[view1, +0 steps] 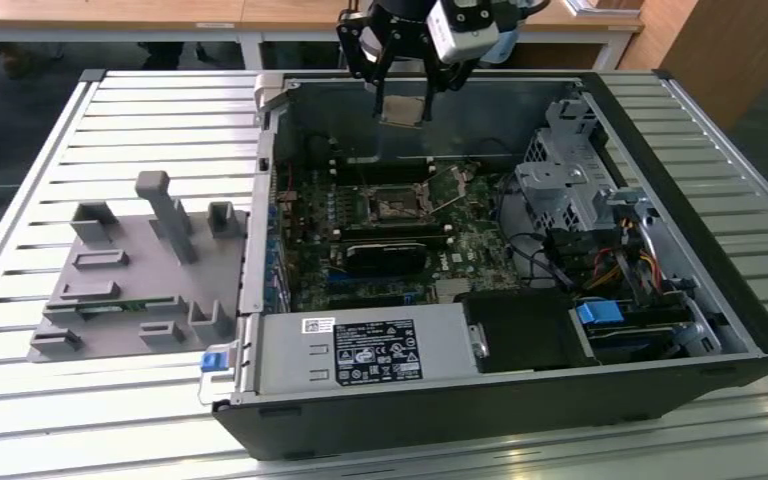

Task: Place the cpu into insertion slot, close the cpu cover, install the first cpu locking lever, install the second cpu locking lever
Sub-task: 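Place the cpu into insertion slot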

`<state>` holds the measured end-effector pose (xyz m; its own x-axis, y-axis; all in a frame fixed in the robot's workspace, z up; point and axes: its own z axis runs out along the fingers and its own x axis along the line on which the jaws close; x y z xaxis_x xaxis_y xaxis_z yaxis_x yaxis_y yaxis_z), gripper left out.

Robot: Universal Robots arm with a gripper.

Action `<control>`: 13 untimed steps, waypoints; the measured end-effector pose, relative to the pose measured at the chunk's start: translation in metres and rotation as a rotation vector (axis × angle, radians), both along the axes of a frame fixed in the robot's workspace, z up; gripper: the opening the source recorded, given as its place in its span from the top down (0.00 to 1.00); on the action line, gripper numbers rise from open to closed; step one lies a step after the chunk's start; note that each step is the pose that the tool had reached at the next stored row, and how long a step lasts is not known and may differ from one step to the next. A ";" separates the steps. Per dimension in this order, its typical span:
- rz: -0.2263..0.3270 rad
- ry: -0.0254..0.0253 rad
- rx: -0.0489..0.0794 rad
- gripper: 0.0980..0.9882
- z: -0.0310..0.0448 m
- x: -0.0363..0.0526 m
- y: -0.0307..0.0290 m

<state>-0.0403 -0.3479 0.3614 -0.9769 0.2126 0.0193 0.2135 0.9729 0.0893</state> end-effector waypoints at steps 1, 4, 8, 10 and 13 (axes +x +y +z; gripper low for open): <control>-0.003 0.0000 0.000 0.50 -0.0001 0.0000 0.0000; -0.012 0.0000 0.000 0.50 -0.0004 -0.0001 0.0000; -0.024 0.0000 0.000 0.50 -0.0009 -0.0003 0.0000; -0.030 0.0000 0.000 0.50 -0.0011 -0.0004 0.0000; -0.039 0.0000 0.000 0.50 -0.0014 -0.0005 0.0000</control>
<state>-0.0408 -0.3479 0.3600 -0.9680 0.2501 0.0193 0.2508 0.9639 0.0893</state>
